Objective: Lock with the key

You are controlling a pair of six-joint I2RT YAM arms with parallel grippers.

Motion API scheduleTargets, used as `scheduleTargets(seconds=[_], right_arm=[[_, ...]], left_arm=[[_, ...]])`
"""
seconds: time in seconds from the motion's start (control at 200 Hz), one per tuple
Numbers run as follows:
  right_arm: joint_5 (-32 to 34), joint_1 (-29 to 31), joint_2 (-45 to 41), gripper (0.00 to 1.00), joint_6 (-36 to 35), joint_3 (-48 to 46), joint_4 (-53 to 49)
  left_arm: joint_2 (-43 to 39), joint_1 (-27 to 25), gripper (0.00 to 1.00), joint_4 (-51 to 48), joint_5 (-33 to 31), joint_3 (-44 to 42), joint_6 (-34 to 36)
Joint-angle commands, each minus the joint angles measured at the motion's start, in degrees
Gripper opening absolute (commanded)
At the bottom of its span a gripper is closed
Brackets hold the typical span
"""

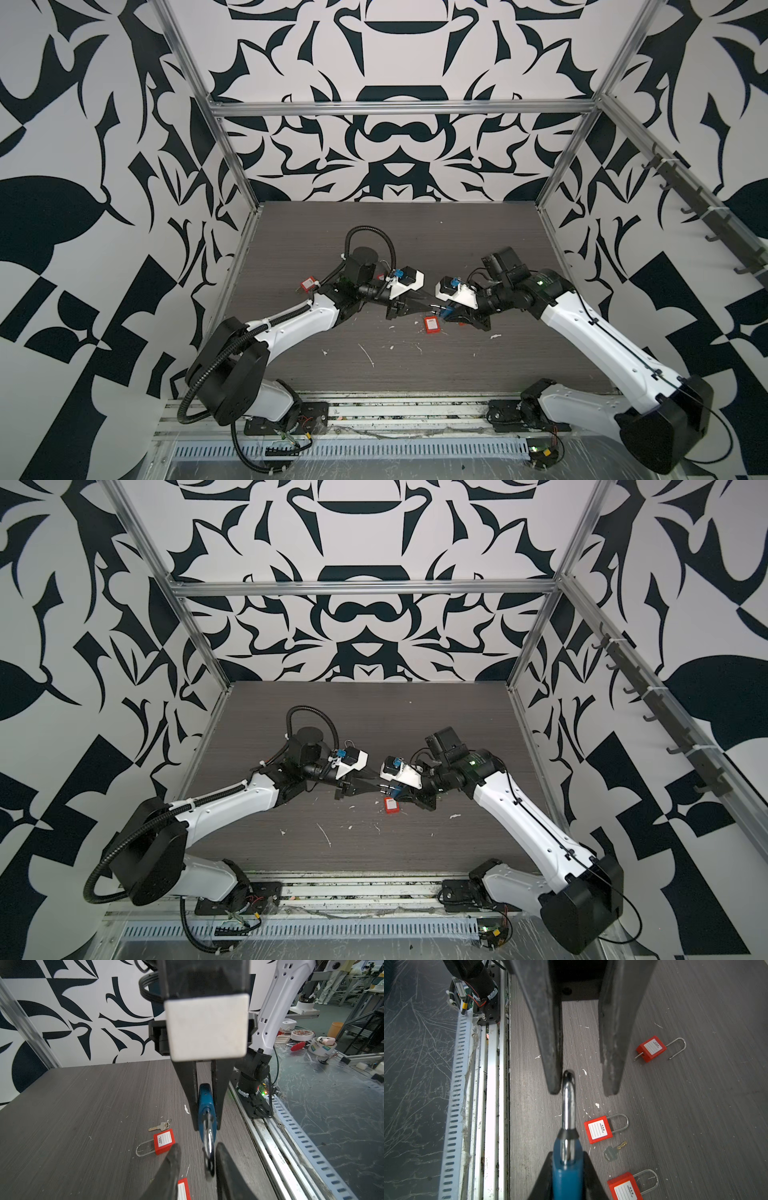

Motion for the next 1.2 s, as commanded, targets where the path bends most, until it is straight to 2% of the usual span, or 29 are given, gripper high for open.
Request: scheduleTargets(seconds=[0.0,0.185,0.33,0.455,0.575,0.65,0.68,0.78,0.92,1.195], right_arm=[[-1.5,-0.1,-0.38,0.0,-0.81,3.28,0.03],[-1.67,-0.02,0.09,0.0,-0.85,3.91,-0.22],[-1.76,-0.06,0.49,0.0,-0.85,3.82,-0.31],[-1.64,-0.02,0.69,0.0,-0.81,4.0,-0.67],[-1.43,-0.06,0.32,0.0,-1.2,4.13,-0.4],[-0.88,-0.02,-0.43,0.0,-1.3,3.85,0.62],[-0.29,-0.03,-0.69,0.05,-1.39,3.62,1.04],[2.33,-0.08,-2.19,0.33,-1.64,2.0,2.72],[6.29,-0.13,-5.42,0.49,-0.33,-1.22,4.95],[5.71,-0.08,-14.42,0.49,6.07,-10.22,12.09]], left_arm=[[0.09,-0.62,0.3,-6.02,1.12,2.11,3.46],[0.94,-0.86,0.26,-6.76,1.56,2.92,3.74],[2.12,-1.24,0.17,-6.77,2.08,3.42,3.92],[2.82,-1.41,0.15,-6.47,2.08,3.62,3.75],[3.55,-1.41,0.0,-6.51,2.45,3.85,3.57],[3.76,-1.41,0.0,-6.4,2.35,3.74,3.57],[3.6,-1.41,0.0,-5.85,2.28,3.53,3.31],[2.85,-1.33,0.0,-0.74,2.4,1.94,0.56],[2.2,-0.55,0.0,3.72,3.48,0.61,-1.8],[2.14,0.07,0.0,12.61,5.4,-1.92,-7.19]])
